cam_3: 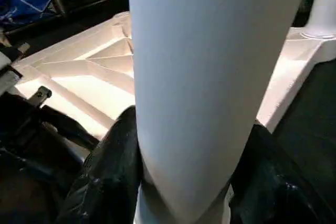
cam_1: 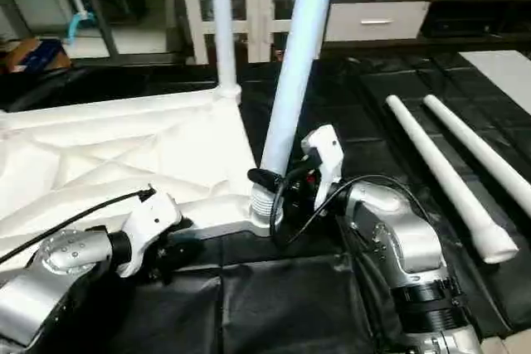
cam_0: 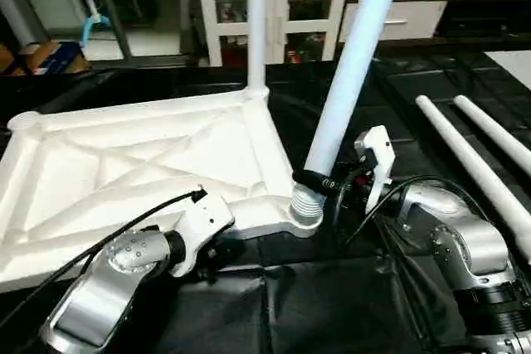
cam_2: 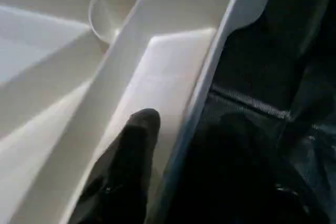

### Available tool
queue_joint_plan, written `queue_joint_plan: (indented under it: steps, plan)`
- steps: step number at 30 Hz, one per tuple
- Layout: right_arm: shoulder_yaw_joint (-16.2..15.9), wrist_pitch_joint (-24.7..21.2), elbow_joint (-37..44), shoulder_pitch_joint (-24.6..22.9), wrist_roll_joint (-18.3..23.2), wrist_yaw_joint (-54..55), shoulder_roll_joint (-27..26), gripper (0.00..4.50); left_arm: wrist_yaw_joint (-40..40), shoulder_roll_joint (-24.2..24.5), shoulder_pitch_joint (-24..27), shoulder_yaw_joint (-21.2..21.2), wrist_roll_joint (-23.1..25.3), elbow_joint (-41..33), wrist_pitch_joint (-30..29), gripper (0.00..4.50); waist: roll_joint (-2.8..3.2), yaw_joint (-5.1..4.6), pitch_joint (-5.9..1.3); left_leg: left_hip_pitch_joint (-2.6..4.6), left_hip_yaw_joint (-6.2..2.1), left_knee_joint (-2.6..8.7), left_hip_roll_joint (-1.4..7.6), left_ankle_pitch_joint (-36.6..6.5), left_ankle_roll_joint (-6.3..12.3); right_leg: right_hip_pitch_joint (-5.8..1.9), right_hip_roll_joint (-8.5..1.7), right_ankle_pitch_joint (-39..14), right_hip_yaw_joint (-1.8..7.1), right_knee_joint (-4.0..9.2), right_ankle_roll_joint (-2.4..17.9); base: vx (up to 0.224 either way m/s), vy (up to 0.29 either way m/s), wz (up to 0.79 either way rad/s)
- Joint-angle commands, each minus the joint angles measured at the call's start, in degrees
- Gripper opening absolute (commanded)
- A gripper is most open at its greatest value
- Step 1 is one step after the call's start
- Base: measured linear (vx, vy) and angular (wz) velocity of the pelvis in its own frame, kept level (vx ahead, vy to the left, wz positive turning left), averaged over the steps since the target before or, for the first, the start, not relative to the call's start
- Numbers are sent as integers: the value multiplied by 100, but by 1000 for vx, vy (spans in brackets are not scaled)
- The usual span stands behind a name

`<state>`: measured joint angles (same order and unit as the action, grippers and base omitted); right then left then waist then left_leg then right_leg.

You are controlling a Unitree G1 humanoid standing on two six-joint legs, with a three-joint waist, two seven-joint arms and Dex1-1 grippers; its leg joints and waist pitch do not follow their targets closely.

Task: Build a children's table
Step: Rotate table base

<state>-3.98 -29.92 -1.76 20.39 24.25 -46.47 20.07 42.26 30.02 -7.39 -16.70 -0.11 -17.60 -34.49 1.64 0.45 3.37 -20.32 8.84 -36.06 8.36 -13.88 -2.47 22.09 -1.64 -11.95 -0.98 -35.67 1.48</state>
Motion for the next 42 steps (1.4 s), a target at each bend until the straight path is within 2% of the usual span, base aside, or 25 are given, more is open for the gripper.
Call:
queue_joint_plan:
  steps: [1, 2, 4, 5, 6, 7, 13, 18, 21, 23, 27, 29, 31, 34, 37, 42]
  plan:
    - [95, 39, 118, 14, 36, -23, 25, 186, -14, -41, -196, -29, 67, 127, 383, 254, -5, 18, -324, 14, -142, 459, 435, -419, 388, -247, -593, -606, 285, 440, 1462, 0, 0, 0]
    - [90, 42, 116, 14, 37, -21, 28, 186, -7, -62, -238, -41, 75, 190, 459, 263, 0, 29, -318, 26, -136, 460, 434, -425, 368, -240, -588, -597, 291, 437, 1465, 0, 0, 0]
    - [61, 57, 116, 14, 43, -25, 49, 186, 116, -87, -342, -94, 28, 320, 454, 263, -4, 34, -321, 6, -143, 470, 439, -384, 333, -261, -590, -551, 284, 417, 1447, 0, 0, 0]
    - [44, 62, 121, 13, 52, -22, 55, 186, 199, -32, -391, -174, 64, 386, 449, 263, 12, 34, -329, 5, -148, 467, 434, -336, 317, -264, -591, -490, 281, 401, 1430, 0, 0, 0]
    - [33, 62, 129, 13, 53, -29, 56, 186, 283, 34, -433, -251, 93, 451, 432, 263, 1, 29, -333, 8, -147, 464, 428, -318, 320, -264, -589, -447, 282, 400, 1416, 0, 0, 0]
    - [25, 63, 135, 15, 46, -39, 56, 186, 328, 67, -458, -289, 101, 499, 424, 263, 23, 31, -335, 7, -150, 461, 425, -301, 321, -266, -594, -425, 283, 394, 1415, 0, 0, 0]
    - [16, 78, 158, 11, 4, -51, 53, 186, 631, 86, -639, -441, 66, 1117, 797, 263, 25, -1, -336, 7, -143, 460, 422, -366, 300, -277, -594, -438, 284, 409, 1454, 0, 0, 0]
    - [-8, 102, 159, 9, -20, -59, 72, 186, 684, 124, -789, -574, 205, 1574, 1025, 263, 25, 2, -350, 5, -145, 454, 426, -253, 321, -286, -592, -191, 280, 379, 1505, 0, 0, 0]
    - [-11, 111, 163, 9, -29, -56, 77, 186, 633, 101, -863, -555, 237, 1770, 1104, 263, 31, 2, -344, 1, -142, 451, 421, -316, 314, -295, -602, -274, 286, 389, 1507, 0, 0, 0]
    - [-14, 117, 176, -3, -37, -56, 84, 186, 604, 62, -902, -512, 222, 1850, 1149, 227, 31, 0, -334, 12, -145, 462, 435, -429, 259, -285, -605, -485, 285, 403, 1493, 0, 0, 0]
    - [-35, 127, 206, -31, -54, -66, 98, 186, 591, -20, -947, -437, 161, 1958, 1182, 214, 27, 2, -330, 20, -141, 466, 437, -523, 208, -275, -606, -702, 292, 426, 1449, 0, 0, 0]
    - [-49, 135, 209, -39, -61, -75, 108, 186, 601, -57, -969, -418, 124, 2043, 1207, 180, 25, 8, -332, 17, -142, 467, 436, -510, 203, -278, -606, -675, 294, 420, 1444, 0, 0, 0]
    - [-51, 139, 209, -39, -61, -76, 114, 186, 652, -61, -957, -434, 96, 2043, 1177, 175, 22, 3, -325, 10, -147, 478, 441, -545, 197, -279, -609, -737, 290, 421, 1431, 0, 0, 0]
    - [-48, 151, 199, -28, -65, -75, 124, 186, 758, -54, -903, -474, 57, 1966, 1123, 141, 11, -3, -316, 13, -143, 481, 437, -622, 190, -267, -611, -910, 292, 442, 1399, 0, 0, 0]
    - [-46, 154, 195, -22, -67, -75, 127, 186, 795, -50, -883, -486, 46, 1933, 1109, 132, 19, 2, -324, 14, -142, 476, 437, -571, 195, -265, -614, -892, 297, 438, 1389, 0, 0, 0]
    - [-109, 261, 145, -20, -172, -19, 95, 186, 807, -12, -778, -515, 41, 1770, 977, 88, 21, 2, -336, 6, -145, 473, 443, -408, 253, -271, -609, -586, 282, 405, 1446, 0, 0, 0]
